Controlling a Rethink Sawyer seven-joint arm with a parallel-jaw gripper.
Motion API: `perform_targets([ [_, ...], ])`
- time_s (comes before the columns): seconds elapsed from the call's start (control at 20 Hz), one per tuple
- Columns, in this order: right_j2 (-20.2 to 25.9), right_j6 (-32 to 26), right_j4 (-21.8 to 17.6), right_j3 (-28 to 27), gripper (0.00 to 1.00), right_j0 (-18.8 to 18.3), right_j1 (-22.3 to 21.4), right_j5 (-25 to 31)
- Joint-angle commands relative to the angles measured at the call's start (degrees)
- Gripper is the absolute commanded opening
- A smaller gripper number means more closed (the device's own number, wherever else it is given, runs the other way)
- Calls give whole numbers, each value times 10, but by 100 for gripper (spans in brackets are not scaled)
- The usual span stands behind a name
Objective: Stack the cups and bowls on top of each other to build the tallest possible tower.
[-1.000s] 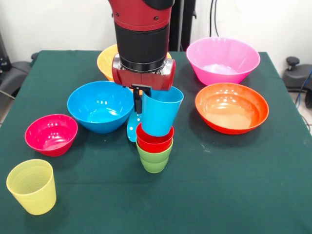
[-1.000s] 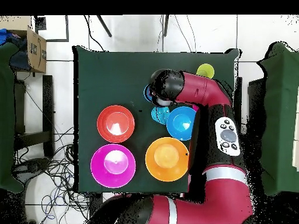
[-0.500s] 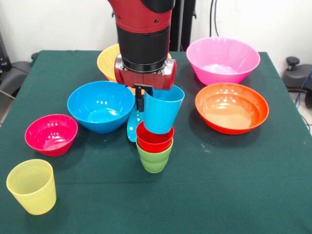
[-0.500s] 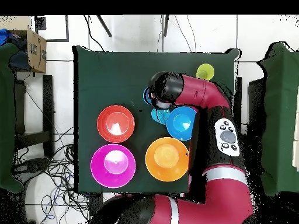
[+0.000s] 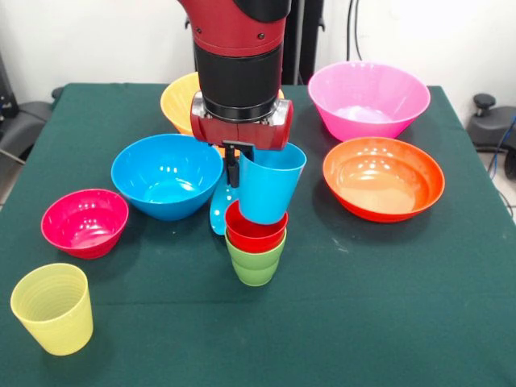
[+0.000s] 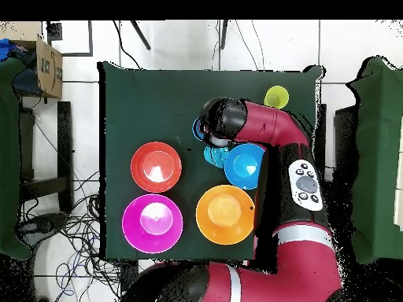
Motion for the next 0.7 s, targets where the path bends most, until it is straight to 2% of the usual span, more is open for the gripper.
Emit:
perform_targets([
  [0.05,60,-52,-42,39,0,-9,12,-51],
  [0.7,58,-58,-44,33,0,-10,17,-62],
])
